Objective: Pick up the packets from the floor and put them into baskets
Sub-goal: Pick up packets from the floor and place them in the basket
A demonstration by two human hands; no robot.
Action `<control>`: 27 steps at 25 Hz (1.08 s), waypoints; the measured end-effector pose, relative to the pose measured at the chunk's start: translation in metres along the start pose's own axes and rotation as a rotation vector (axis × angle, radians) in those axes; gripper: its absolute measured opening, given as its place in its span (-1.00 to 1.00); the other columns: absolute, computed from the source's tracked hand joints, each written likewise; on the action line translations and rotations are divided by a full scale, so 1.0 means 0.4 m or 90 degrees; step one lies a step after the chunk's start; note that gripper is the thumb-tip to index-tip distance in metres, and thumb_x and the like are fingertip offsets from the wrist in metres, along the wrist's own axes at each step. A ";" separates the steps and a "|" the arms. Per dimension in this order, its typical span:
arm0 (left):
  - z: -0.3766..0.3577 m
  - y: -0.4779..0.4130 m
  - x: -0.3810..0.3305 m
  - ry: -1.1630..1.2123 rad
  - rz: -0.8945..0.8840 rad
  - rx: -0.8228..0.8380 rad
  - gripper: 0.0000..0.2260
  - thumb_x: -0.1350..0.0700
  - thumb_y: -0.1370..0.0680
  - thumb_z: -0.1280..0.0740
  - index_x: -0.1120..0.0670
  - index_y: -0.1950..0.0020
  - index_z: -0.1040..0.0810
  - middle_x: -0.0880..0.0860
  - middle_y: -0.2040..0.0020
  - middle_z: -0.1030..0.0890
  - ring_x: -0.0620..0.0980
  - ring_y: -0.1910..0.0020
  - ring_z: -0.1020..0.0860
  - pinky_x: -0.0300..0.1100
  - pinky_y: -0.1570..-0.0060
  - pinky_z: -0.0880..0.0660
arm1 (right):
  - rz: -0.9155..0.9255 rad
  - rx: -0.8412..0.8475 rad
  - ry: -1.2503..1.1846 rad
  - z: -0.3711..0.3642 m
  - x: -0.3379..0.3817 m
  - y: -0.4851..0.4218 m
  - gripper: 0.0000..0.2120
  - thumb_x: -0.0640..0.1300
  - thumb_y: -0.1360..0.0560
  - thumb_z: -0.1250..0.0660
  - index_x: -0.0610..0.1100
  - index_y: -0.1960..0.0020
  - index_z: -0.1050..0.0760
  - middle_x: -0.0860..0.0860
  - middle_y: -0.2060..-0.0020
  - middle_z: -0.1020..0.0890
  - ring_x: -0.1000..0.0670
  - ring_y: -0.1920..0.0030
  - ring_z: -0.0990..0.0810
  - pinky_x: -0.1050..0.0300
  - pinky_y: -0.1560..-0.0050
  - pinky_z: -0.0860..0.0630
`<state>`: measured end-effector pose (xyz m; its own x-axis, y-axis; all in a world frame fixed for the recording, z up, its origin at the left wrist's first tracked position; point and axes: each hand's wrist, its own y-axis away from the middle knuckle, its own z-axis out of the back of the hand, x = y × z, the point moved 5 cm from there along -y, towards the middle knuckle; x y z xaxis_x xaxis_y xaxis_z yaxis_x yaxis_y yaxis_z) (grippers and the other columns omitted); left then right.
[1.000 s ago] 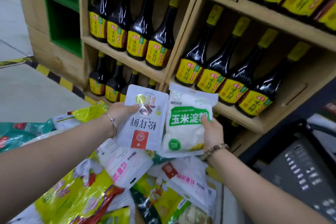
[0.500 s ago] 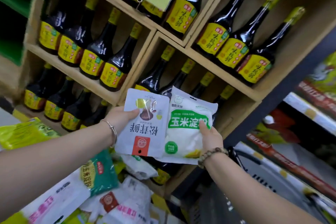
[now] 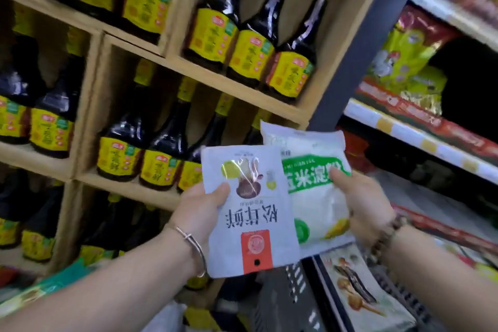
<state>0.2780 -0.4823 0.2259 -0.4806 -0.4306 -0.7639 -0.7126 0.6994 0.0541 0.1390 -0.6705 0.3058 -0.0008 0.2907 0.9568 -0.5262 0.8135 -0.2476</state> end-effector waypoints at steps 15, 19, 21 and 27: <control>-0.517 -0.238 0.338 -0.822 -0.152 0.201 -0.80 0.32 -0.53 -0.19 0.10 -0.07 -0.48 0.18 -0.14 -0.56 0.17 -0.13 -0.53 -0.08 -0.09 -0.47 | -0.141 -0.167 0.267 0.541 -0.250 -0.123 -0.75 -0.18 -0.52 -0.32 -0.41 0.08 -0.56 -0.31 0.14 -0.64 -0.18 0.19 -0.60 0.07 0.19 -0.46; -0.557 -0.314 0.486 -1.071 -0.065 0.247 -0.69 0.26 -0.56 -0.19 0.23 -0.31 -0.40 0.19 -0.28 -0.48 0.14 -0.28 -0.45 -0.11 -0.21 -0.38 | -0.259 -0.155 0.421 0.598 -0.425 -0.134 -0.60 -0.13 -0.53 -0.30 -0.18 0.42 -0.25 -0.11 0.50 -0.35 -0.04 0.45 -0.32 0.13 0.39 -0.17; -0.564 -0.346 0.540 -1.099 0.011 0.223 -0.68 0.23 -0.54 -0.27 0.26 -0.28 -0.43 0.20 -0.22 -0.52 0.16 -0.21 -0.49 -0.06 -0.16 -0.43 | -0.294 -0.156 0.420 0.615 -0.482 -0.138 -0.56 -0.12 -0.53 -0.30 -0.15 0.43 -0.18 -0.07 0.51 -0.26 -0.02 0.49 -0.24 0.14 0.42 -0.10; -0.549 -0.411 0.686 -1.129 0.138 0.235 -0.47 0.17 -0.55 -0.31 0.30 -0.44 -0.22 0.21 -0.40 -0.37 0.13 -0.33 -0.41 -0.05 -0.28 -0.39 | -0.251 -0.145 0.523 0.605 -0.532 -0.137 -0.67 -0.08 -0.55 -0.27 -0.17 0.34 -0.35 -0.07 0.42 -0.42 -0.05 0.38 -0.42 0.15 0.40 -0.24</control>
<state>0.1512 -0.8408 0.1488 0.6855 0.5480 -0.4794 -0.4638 0.8362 0.2926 -0.0377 -0.8989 0.1525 0.7883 0.1670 0.5922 -0.1812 0.9828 -0.0359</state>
